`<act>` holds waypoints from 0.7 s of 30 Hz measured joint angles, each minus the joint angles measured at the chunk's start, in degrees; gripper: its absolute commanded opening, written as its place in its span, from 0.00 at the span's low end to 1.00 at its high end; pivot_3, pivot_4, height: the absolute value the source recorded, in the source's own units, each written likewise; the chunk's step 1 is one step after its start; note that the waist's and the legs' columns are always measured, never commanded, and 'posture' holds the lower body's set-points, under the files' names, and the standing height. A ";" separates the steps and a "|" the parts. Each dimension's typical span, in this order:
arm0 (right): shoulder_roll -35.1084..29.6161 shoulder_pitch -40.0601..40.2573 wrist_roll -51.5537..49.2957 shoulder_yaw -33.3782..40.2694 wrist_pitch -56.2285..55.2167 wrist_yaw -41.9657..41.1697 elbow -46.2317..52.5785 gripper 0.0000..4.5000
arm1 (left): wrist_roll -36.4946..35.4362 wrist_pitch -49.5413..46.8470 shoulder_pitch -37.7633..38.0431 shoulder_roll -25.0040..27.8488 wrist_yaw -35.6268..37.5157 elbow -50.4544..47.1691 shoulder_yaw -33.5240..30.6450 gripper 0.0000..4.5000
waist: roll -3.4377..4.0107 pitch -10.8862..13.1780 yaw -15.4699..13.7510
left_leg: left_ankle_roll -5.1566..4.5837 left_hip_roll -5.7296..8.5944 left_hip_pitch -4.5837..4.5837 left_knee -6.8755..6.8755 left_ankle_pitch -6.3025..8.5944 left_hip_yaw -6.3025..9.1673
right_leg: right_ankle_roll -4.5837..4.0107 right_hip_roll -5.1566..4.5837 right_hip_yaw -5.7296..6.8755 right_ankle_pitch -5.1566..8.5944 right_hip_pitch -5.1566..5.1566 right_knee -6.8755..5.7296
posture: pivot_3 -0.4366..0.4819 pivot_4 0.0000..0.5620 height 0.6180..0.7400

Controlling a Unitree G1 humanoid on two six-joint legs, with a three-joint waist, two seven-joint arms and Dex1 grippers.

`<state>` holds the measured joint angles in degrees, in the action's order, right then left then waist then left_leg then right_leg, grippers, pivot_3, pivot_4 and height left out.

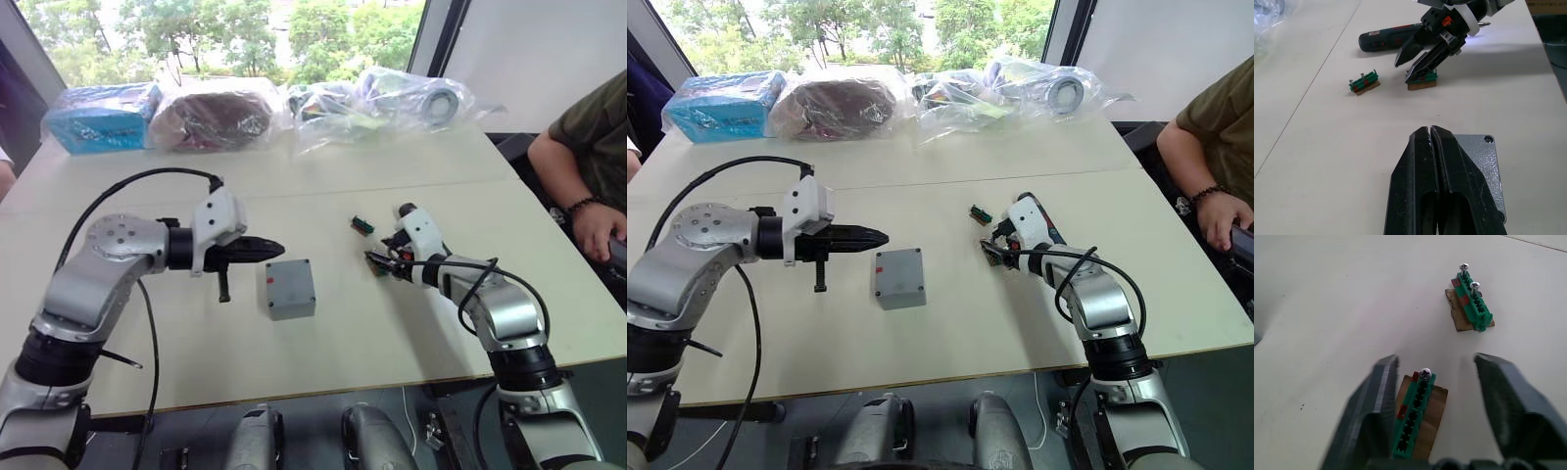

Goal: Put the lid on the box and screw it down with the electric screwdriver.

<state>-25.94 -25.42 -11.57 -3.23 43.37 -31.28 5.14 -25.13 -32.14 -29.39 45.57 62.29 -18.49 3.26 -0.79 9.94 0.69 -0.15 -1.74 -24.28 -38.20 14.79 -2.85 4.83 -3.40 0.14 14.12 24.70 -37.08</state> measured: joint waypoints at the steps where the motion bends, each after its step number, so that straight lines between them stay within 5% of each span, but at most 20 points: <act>1: 0.00 0.03 0.00 0.00 0.00 -0.02 0.00 0.15 | 0.00 0.00 -0.02 -0.02 -0.02 0.00 0.02 0.00 | 0.00 0.00 0.00 | 0.00 0.00 0.00 0.00 0.00 0.00 | 0.00 0.00 0.00 0.00 0.00 0.00 | 0.48 0.27 1.00; 3: -0.01 0.22 0.00 0.00 0.00 -0.06 0.00 0.00 | 0.00 0.01 -0.03 -0.05 -0.06 0.00 0.03 0.00 | 0.00 0.00 0.00 | 0.00 0.00 0.00 0.00 0.00 0.00 | 0.00 0.00 0.00 0.00 0.00 0.00 | 0.48 0.27 1.00; 21: -3.30 -7.97 -5.45 1.42 8.81 -2.70 9.19 0.00 | 0.07 0.04 5.34 2.11 -0.60 -0.11 -0.72 0.00 | 0.00 0.00 0.03 | 0.00 -0.03 0.01 0.01 0.00 0.02 | -0.01 0.01 0.00 0.00 0.00 0.00 | 0.48 0.27 1.00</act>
<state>-29.24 -33.40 -17.02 -1.80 52.18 -33.98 14.34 -25.07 -32.09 -24.05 47.68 61.70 -18.60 2.53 -0.79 9.95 0.72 -0.15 -1.77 -24.27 -38.19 14.79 -2.83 4.82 -3.39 0.15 14.12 24.70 -37.07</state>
